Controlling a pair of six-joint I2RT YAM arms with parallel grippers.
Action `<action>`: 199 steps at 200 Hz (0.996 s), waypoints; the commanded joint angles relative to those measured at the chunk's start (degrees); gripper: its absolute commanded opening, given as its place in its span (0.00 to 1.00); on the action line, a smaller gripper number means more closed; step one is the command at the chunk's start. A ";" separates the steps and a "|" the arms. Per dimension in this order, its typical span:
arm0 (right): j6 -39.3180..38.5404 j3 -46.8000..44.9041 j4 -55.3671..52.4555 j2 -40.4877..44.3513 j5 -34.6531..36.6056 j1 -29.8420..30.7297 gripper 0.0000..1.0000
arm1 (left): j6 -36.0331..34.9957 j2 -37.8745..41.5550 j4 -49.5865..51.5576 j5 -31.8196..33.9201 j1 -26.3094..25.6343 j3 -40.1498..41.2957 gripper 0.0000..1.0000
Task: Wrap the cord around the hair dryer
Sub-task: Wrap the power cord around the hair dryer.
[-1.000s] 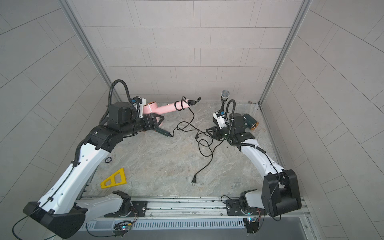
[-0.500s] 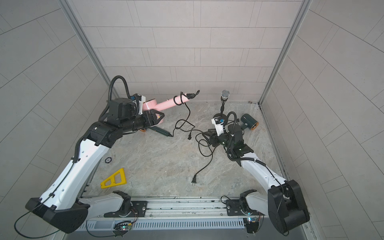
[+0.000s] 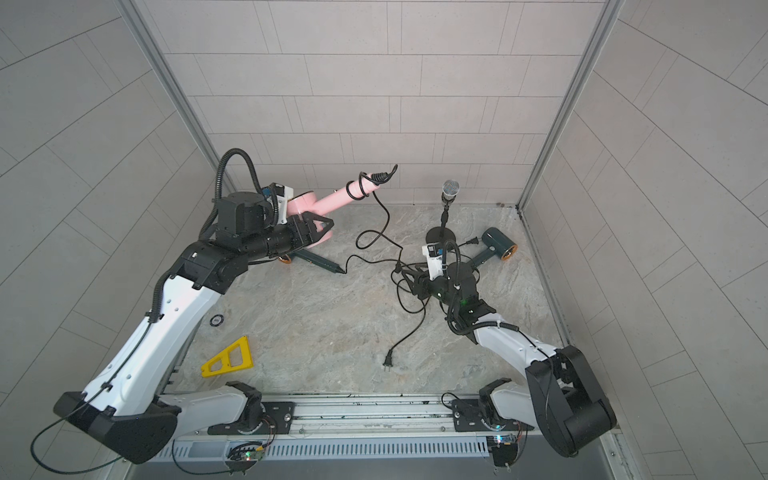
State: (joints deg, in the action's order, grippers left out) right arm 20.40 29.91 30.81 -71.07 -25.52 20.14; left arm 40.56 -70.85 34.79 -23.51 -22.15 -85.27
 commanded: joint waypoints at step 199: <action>9.19 15.77 23.47 -25.92 9.90 6.63 0.22 | 5.64 0.20 -9.70 -5.14 0.05 -0.20 0.00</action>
State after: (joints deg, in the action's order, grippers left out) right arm 26.63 43.48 50.57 -95.81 -16.05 26.68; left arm 45.45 -72.77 30.24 -27.31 -22.15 -85.21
